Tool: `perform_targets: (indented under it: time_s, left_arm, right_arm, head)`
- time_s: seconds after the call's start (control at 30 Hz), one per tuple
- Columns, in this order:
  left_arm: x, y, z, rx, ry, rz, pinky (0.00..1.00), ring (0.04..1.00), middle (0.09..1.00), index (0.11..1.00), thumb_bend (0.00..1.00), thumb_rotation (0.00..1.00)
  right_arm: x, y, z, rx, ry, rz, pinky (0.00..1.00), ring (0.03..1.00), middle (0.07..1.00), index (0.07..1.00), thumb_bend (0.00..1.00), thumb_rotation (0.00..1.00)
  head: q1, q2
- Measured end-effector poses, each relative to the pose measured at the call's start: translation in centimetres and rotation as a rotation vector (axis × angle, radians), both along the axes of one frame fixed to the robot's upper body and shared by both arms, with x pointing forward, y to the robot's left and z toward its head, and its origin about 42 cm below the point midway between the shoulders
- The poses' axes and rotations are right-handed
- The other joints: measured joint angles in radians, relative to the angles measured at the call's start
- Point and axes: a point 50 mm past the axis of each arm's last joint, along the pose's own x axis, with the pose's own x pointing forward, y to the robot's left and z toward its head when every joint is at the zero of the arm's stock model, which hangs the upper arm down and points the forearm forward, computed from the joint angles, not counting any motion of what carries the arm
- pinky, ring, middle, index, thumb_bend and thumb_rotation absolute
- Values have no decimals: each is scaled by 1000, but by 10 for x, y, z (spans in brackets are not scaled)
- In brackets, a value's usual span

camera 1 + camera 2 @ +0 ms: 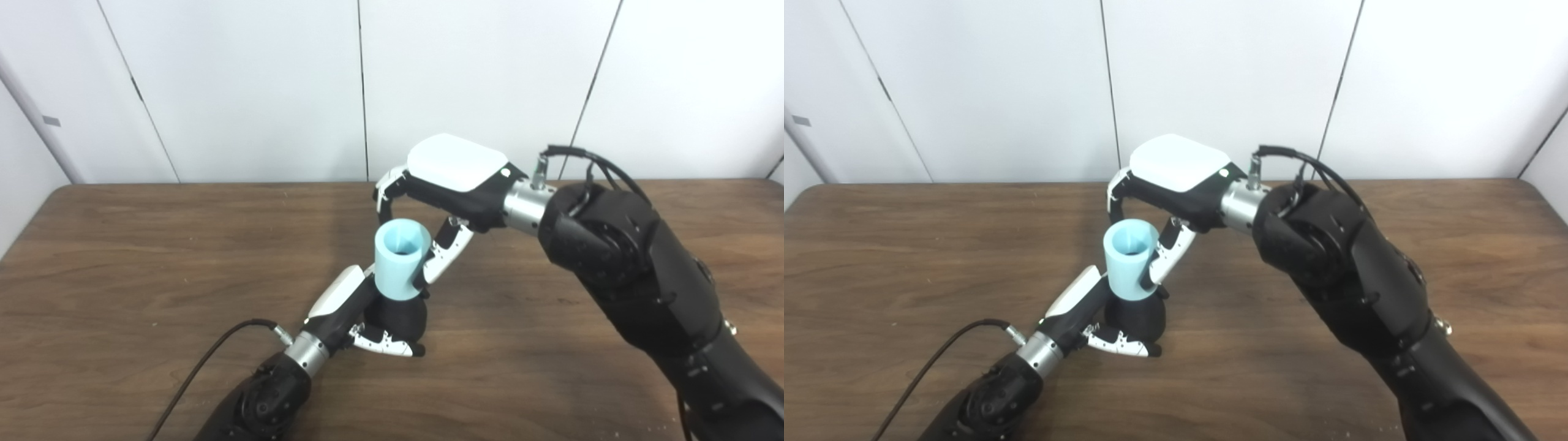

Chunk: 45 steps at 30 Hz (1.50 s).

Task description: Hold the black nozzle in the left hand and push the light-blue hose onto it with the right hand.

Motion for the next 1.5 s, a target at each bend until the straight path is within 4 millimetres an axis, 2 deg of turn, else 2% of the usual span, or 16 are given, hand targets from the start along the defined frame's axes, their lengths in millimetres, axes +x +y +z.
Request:
perform_targets:
  time_s: [0.23, 0.47, 0.67, 0.97, 1.23, 1.4, 1.5]
  left_arm:
    - [0, 0, 0, 1, 1, -1, 1000, 965, 838, 485, 492, 89]
    - [0, 0, 0, 1, 1, -1, 1000, 965, 838, 485, 492, 89]
    - [0, 0, 0, 1, 1, -1, 1000, 966, 838, 484, 492, 90]
    - [0, 1, 0, 2, 2, -1, 1000, 966, 839, 484, 492, 90]
    - [0, 0, 0, 2, 2, -2, 1000, 966, 838, 485, 492, 90]
    - [0, 1, 0, 1, 4, -2, 1000, 966, 838, 485, 492, 89]
    - [-2, 1, 0, -3, 11, 2, 1000, 966, 836, 485, 492, 89]
  right_arm:
    - [-3, -5, -6, 140, -213, 86, 905, 900, 894, 817, 869, 338]
    - [-2, -18, -5, 205, -259, 65, 975, 958, 934, 823, 861, 331]
    - [-9, -21, -19, 233, -254, 87, 997, 980, 951, 832, 853, 322]
    - [-17, -21, -35, 225, -257, 218, 883, 913, 911, 841, 845, 295]
    - [-18, -22, -54, 195, -176, 260, 875, 908, 912, 871, 828, 246]
    - [-16, -22, -85, 142, -69, 257, 878, 917, 921, 896, 779, 271]
    - [-17, -23, -87, 145, -49, 258, 870, 920, 927, 917, 732, 318]
  head:
    - [5, 0]
    - [3, -2]
    - [6, 0]
    - [5, 5]
    - [5, 6]
    - [8, 9]
    - [6, 11]
